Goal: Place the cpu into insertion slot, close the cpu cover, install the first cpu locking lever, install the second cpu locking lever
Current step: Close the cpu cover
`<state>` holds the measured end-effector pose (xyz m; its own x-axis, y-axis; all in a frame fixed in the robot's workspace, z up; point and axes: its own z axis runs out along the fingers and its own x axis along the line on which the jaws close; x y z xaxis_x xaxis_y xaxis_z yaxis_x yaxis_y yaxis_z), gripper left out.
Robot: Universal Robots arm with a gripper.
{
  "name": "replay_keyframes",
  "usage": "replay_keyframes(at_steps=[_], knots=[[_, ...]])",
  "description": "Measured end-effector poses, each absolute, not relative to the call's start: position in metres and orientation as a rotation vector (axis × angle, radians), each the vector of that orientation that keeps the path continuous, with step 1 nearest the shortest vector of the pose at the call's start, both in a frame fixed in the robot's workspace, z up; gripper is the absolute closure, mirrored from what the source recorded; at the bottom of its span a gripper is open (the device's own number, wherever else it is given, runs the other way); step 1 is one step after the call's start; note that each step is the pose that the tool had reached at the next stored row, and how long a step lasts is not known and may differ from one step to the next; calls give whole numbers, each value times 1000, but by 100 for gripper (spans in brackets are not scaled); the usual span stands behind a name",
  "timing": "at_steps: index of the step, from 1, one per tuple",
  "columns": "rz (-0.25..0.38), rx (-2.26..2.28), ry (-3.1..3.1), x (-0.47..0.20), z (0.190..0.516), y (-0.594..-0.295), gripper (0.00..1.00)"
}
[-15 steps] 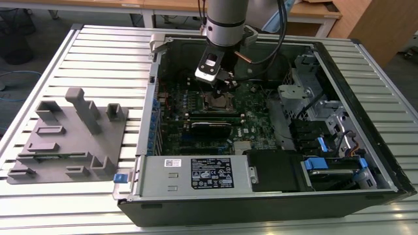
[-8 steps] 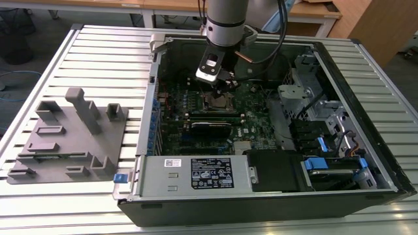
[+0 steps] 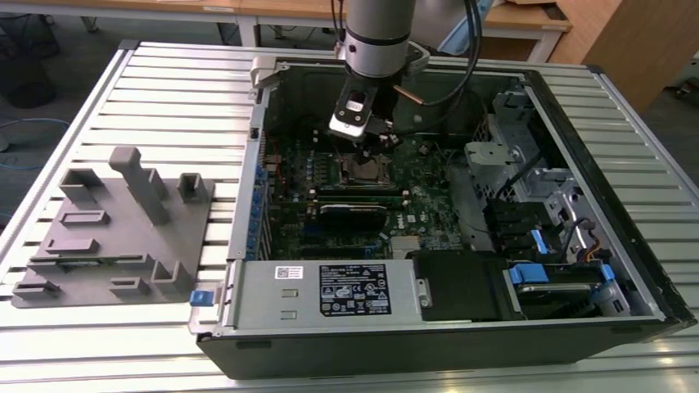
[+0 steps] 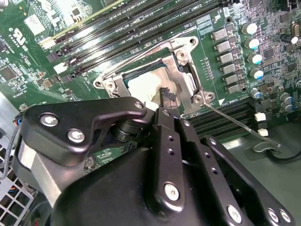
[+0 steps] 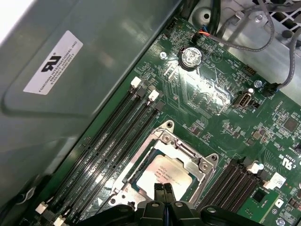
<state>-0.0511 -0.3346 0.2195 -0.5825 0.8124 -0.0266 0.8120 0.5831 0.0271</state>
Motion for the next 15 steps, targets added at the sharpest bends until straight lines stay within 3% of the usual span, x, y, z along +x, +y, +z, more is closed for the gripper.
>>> replay_keyframes(at_steps=[15], knots=[[21,1284,2828,-51,220,-335,89]])
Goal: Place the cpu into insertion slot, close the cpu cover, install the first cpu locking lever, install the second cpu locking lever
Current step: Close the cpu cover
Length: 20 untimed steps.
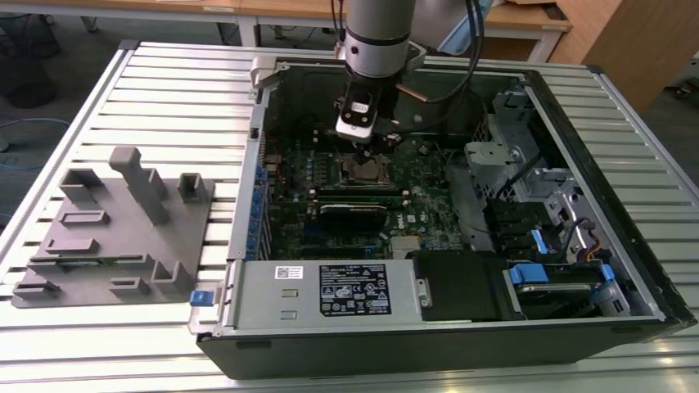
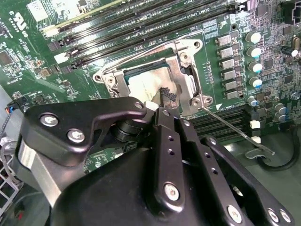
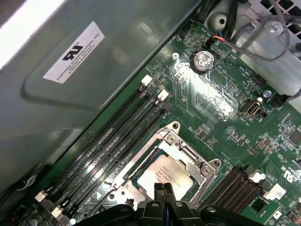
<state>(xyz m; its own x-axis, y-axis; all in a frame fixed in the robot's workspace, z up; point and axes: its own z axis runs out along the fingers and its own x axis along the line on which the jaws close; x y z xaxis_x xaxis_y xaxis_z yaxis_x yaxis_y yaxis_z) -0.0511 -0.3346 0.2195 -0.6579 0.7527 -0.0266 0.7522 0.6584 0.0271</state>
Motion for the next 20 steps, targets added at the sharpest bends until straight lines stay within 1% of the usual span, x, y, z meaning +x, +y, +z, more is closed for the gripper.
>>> replay_keyframes(at_steps=[7,20], knots=[[22,1253,2842,-51,220,-335,89],[30,918,2970,-51,219,-335,89]])
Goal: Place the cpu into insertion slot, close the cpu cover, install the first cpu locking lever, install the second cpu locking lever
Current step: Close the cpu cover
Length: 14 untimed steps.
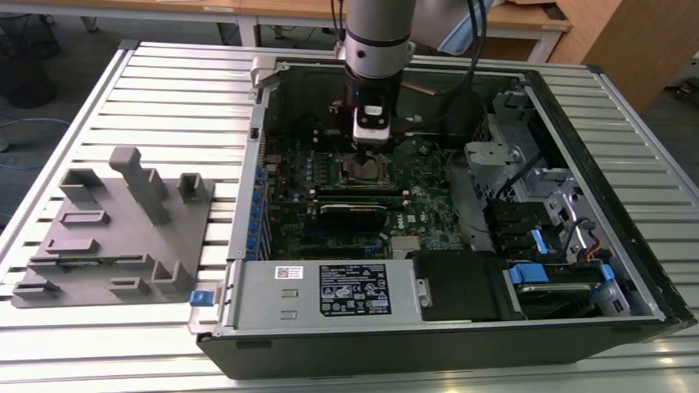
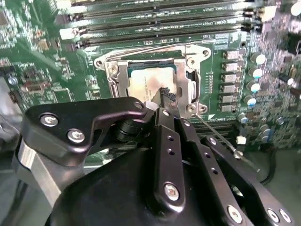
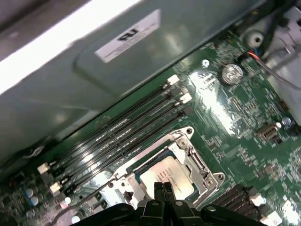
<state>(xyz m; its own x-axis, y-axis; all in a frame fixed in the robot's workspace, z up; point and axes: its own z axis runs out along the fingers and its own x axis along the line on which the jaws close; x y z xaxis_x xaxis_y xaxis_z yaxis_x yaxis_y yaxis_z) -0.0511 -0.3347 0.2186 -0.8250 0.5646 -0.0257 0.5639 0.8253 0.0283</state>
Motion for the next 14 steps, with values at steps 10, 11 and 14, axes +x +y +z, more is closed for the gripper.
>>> replay_keyframes(at_steps=[10,11,14], knots=[[38,646,3043,-51,218,-335,89],[38,617,3049,-51,218,-335,89],[40,535,3066,-51,217,-335,89]])
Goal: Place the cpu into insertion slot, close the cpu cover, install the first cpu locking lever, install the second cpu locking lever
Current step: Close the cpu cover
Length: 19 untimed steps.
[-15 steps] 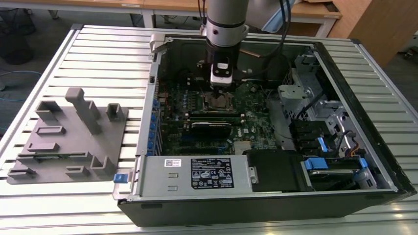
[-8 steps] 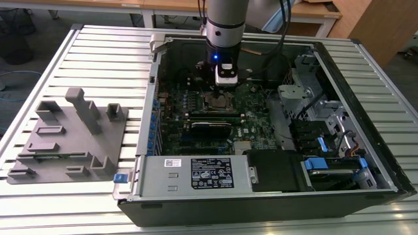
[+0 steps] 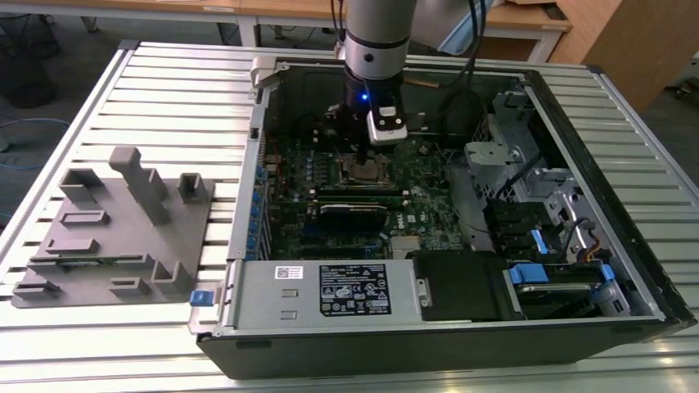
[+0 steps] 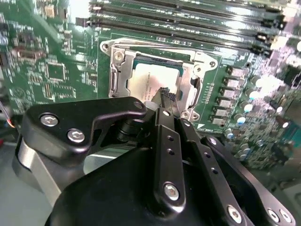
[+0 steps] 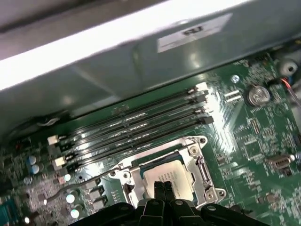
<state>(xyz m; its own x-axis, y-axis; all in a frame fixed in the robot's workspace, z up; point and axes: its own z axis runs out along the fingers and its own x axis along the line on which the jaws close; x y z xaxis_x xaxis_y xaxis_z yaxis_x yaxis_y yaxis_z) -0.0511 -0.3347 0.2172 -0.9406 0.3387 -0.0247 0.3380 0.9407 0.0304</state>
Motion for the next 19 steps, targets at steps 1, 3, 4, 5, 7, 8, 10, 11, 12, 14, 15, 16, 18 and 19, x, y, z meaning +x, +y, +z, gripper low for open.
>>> replay_keyframes(at_steps=[1,3,4,5,7,8,10,11,12,14,15,16,18,19], knots=[[41,507,3070,-51,217,-335,89],[42,452,3079,-51,217,-335,89],[42,422,3084,-51,217,-335,89],[43,394,3088,-51,216,-335,89],[44,338,3095,-51,216,-335,89],[45,311,3098,-51,216,-335,89],[46,253,3104,-51,216,-335,89],[47,225,3107,-51,215,-335,89],[48,197,3109,-51,215,-335,89],[49,141,3112,-51,215,-335,89],[50,113,3114,-51,215,-335,89],[51,87,3115,-51,215,-335,89],[51,75,3115,-51,215,-335,89],[51,75,3115,-51,215,-335,89]])
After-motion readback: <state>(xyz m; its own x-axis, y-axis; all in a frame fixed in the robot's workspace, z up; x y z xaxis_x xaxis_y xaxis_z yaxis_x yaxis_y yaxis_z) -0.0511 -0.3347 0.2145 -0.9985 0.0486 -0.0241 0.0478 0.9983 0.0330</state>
